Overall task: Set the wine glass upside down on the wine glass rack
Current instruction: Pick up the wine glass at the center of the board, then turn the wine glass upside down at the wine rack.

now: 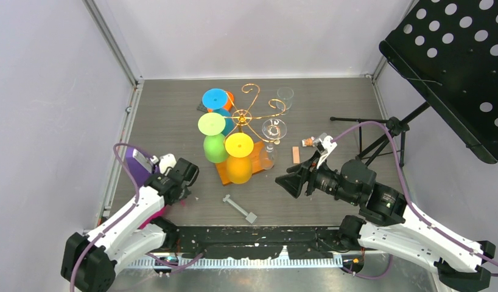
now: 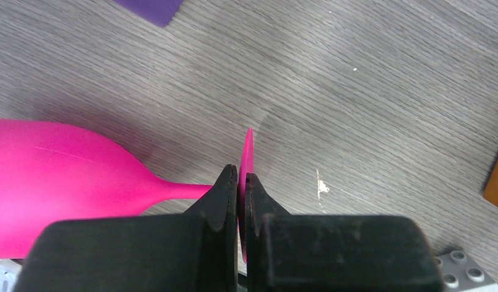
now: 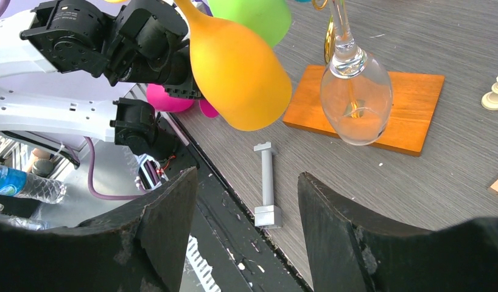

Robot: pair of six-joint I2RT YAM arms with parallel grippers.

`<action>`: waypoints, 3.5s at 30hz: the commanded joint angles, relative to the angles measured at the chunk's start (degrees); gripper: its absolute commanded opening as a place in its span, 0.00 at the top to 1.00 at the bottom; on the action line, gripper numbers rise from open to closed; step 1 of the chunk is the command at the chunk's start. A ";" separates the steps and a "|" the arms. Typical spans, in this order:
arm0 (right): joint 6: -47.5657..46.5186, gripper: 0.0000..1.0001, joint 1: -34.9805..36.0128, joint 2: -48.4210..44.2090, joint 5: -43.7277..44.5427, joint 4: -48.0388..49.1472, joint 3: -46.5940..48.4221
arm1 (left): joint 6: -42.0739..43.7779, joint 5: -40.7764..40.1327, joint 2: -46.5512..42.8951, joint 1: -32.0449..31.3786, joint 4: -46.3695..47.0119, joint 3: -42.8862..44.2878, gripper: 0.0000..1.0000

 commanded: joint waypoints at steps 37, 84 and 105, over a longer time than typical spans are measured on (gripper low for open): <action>8.89 0.30 0.17 -7.48 1.66 4.84 10.36 | 5.25 47.75 -25.38 0.16 10.90 53.94 1.00; 30.55 0.45 0.21 14.38 0.94 14.86 40.99 | -0.25 48.15 16.58 -17.59 28.51 81.76 1.00; 29.89 0.48 -0.04 17.85 4.37 8.13 41.73 | 0.22 48.99 21.35 -23.43 29.94 81.46 1.00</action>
